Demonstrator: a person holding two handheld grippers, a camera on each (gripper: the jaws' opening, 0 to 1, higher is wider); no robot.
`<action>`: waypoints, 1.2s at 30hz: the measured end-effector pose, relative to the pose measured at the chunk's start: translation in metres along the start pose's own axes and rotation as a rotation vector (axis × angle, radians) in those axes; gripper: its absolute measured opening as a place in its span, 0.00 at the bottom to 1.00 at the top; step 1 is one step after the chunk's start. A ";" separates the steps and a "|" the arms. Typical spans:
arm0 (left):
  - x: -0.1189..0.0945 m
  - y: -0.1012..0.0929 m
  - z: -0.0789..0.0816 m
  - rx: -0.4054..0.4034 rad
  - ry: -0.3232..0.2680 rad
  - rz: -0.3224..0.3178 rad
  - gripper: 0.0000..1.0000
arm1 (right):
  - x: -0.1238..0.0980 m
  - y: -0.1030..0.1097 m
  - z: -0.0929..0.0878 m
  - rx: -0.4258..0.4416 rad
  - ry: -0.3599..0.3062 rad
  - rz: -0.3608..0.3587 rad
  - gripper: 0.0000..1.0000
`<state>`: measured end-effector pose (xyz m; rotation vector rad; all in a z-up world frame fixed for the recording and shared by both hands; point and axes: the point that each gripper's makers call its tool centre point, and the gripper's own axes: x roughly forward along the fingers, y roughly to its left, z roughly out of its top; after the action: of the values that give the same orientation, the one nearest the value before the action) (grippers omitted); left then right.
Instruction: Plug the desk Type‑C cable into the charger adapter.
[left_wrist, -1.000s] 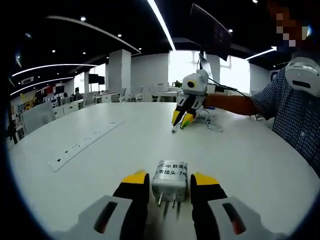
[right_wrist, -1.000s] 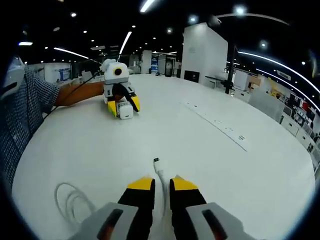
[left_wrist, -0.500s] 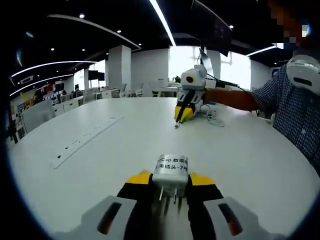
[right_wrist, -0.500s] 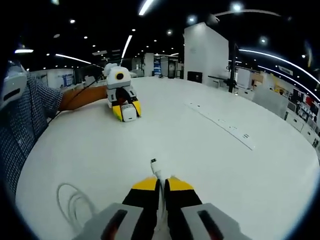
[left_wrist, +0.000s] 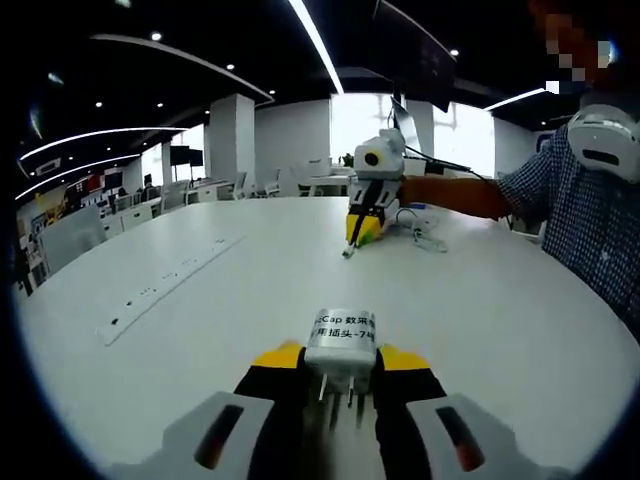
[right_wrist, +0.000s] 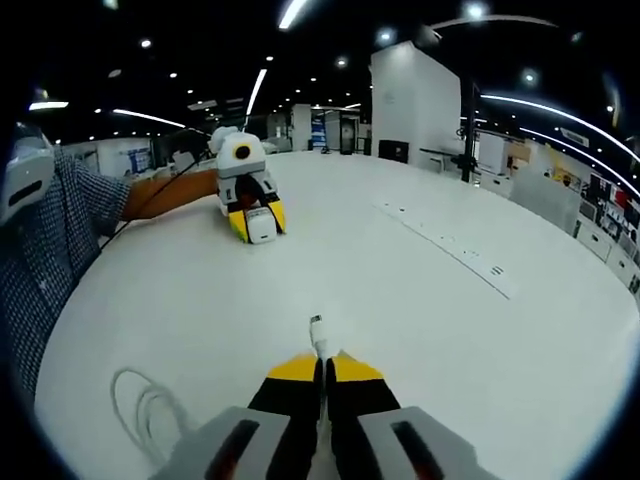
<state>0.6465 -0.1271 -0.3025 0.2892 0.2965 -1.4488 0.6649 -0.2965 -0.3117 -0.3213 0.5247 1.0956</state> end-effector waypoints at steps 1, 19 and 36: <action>0.000 0.000 0.000 0.004 -0.001 -0.002 0.26 | 0.000 0.001 0.000 0.010 0.004 0.004 0.05; -0.002 0.005 -0.002 0.004 0.018 -0.036 0.26 | 0.004 0.031 0.009 0.072 0.045 0.060 0.05; -0.001 0.005 -0.003 0.023 0.150 -0.056 0.26 | 0.027 0.054 0.024 0.083 0.061 0.118 0.05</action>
<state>0.6513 -0.1250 -0.3045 0.4118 0.4120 -1.4888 0.6316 -0.2409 -0.3058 -0.2545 0.6487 1.1776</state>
